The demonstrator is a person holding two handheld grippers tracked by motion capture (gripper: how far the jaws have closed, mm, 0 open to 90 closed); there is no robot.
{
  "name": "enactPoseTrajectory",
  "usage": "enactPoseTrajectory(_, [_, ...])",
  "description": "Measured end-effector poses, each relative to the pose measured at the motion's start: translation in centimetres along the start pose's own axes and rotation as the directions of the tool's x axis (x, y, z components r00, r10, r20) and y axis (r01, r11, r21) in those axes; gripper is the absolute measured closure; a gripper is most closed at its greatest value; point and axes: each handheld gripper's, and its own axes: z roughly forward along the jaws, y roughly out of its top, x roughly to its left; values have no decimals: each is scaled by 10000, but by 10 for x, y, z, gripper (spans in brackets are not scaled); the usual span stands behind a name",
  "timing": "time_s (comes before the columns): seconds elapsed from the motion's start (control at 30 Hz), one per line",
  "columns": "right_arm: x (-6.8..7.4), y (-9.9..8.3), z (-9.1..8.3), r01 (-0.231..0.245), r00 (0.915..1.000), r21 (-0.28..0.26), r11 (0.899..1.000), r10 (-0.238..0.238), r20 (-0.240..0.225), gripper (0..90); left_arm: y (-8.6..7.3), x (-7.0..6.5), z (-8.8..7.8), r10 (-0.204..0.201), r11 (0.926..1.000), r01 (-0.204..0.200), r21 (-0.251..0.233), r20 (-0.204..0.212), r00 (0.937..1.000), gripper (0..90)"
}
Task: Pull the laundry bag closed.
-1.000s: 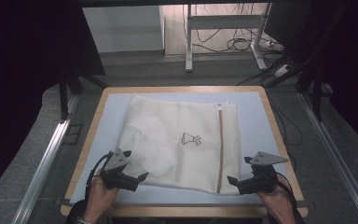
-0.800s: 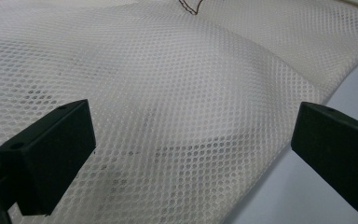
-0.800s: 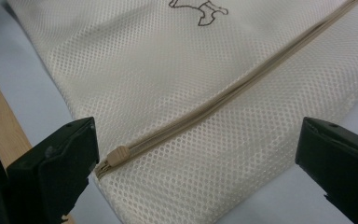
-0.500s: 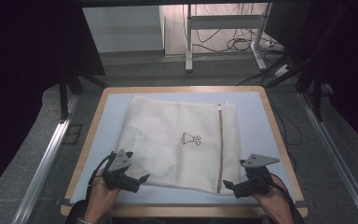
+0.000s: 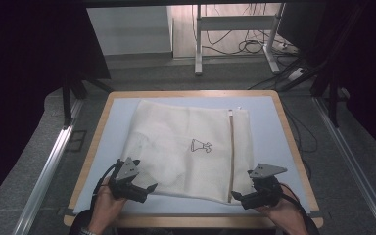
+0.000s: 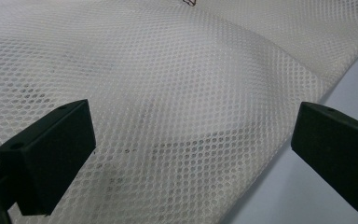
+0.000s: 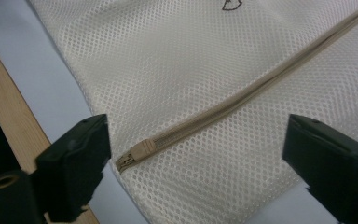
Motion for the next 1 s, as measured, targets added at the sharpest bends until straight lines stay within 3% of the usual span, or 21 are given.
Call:
enactPoseTrajectory(0.03, [3, 1, -1, 204, 9998, 133, 9997, -205, 61, 144, 0, 0, 0, 26, 10000, -26, 19, -4, 10000, 0])
enactPoseTrajectory(0.1, [3, 1, -1, 348, 9994, 241, 9991, -349, 38, 171, 0, -1, 0, 39, 10000, -39, 31, -8, 10000, 0])
enactPoseTrajectory(0.17, [6, -1, 0, 827, 9963, 687, 9942, -842, 185, 203, 0, -1, 1, 77, 10000, -76, 58, -24, 10000, 0])
enactPoseTrajectory(0.27, [6, -2, 1, 881, 9960, 837, 9926, -889, 61, 235, 0, -1, 1, 89, 9999, -89, 82, -29, 10000, 0])
enactPoseTrajectory(0.4, [8, -2, 2, 1031, 9941, 896, 9906, -996, -431, 410, 0, -1, 1, 159, 9998, -158, 152, -39, 9999, 0])
enactPoseTrajectory(0.53, [10, -1, 4, 1135, 9911, 907, 9894, -1064, -796, 507, 1, -2, 2, 252, 9994, -251, 238, -66, 9997, 0])
enactPoseTrajectory(0.57, [10, 0, 5, 1158, 9882, 850, 9896, -1062, -1105, 552, 1, -2, 2, 282, 9992, -281, 271, -56, 9996, 0])
enactPoseTrajectory(0.77, [9, 2, 12, 1169, 9823, 781, 9901, -1036, -1563, 640, 1, -4, 4, 422, 9984, -419, 374, -83, 9991, 0])
enactPoseTrajectory(1.0, [8, 2, 20, 1198, 9772, 974, 9880, -1000, -1874, 655, 1, -4, 4, 437, 9983, -434, 399, -70, 9990, 0])
